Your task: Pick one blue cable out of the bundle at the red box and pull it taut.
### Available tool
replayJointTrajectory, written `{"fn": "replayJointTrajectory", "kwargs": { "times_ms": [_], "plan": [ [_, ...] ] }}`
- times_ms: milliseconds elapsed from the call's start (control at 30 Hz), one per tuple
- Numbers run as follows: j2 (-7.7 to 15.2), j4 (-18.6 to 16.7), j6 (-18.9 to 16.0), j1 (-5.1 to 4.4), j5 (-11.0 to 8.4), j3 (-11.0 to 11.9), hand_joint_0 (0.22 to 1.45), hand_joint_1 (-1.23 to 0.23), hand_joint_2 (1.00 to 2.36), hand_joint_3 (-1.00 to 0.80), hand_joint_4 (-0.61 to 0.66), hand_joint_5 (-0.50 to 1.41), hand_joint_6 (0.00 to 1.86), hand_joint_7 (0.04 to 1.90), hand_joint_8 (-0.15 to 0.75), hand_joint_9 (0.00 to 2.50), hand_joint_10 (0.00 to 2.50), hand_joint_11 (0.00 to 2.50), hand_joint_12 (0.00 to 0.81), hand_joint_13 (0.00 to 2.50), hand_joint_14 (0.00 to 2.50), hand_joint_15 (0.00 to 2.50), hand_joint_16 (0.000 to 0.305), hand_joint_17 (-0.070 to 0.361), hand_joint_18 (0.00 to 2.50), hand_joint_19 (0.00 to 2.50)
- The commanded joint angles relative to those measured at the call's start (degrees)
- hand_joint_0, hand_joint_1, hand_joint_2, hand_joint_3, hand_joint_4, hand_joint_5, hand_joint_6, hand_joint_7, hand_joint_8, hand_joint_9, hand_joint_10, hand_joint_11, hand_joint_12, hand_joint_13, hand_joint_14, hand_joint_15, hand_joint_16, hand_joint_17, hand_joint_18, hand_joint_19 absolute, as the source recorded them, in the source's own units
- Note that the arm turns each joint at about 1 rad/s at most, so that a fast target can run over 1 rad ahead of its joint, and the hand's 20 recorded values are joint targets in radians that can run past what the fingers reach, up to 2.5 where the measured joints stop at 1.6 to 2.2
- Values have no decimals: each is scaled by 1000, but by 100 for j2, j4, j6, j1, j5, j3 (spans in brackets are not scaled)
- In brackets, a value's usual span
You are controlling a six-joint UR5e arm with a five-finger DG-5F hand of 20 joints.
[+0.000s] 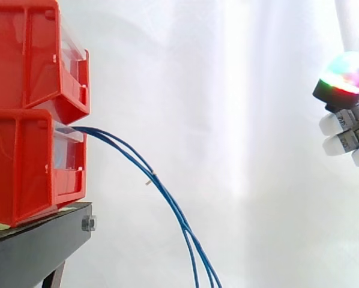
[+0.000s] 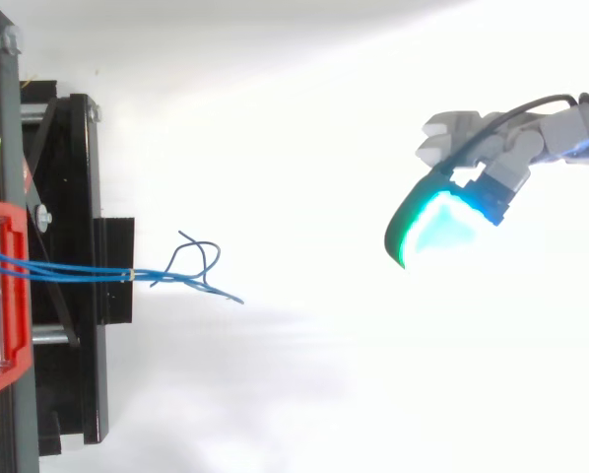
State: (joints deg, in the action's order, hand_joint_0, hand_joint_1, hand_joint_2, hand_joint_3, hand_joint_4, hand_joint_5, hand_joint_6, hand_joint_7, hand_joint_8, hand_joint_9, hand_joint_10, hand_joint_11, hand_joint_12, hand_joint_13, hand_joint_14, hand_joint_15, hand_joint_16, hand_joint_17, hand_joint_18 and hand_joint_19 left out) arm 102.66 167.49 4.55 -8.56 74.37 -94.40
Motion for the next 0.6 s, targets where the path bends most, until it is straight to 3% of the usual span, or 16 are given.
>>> {"fn": "replayJointTrajectory", "kwargs": {
  "times_ms": [0, 233, 433, 533, 567],
  "plan": [
    [96, -128, 10, -5, -10, 1, 510, -710, 1000, -500, 271, -213, 501, 654, 273, 229, 0, 0, 364, 0, 0, 64, 61, 138, 0, 4],
    [272, -489, -16, -5, -37, 1, 509, -709, 1000, -500, 276, -210, 501, 657, 274, 231, 1, 0, 364, 0, 2, 63, 61, 138, 0, 4],
    [395, -577, -25, -5, -19, 1, 509, -705, 1000, -500, 283, -205, 501, 664, 275, 235, 0, 0, 364, 0, 2, 62, 61, 137, 0, 3],
    [562, -788, -34, 12, -19, 1, 507, -716, 1000, -500, 287, -203, 501, 665, 277, 238, 1, 0, 364, 0, 2, 62, 61, 138, 0, 0],
    [685, -1016, -34, 30, -72, 1, 506, -729, 1000, -500, 293, -201, 501, 670, 277, 241, 0, 0, 364, 0, 0, 55, 62, 138, 0, 0]
  ]
}}
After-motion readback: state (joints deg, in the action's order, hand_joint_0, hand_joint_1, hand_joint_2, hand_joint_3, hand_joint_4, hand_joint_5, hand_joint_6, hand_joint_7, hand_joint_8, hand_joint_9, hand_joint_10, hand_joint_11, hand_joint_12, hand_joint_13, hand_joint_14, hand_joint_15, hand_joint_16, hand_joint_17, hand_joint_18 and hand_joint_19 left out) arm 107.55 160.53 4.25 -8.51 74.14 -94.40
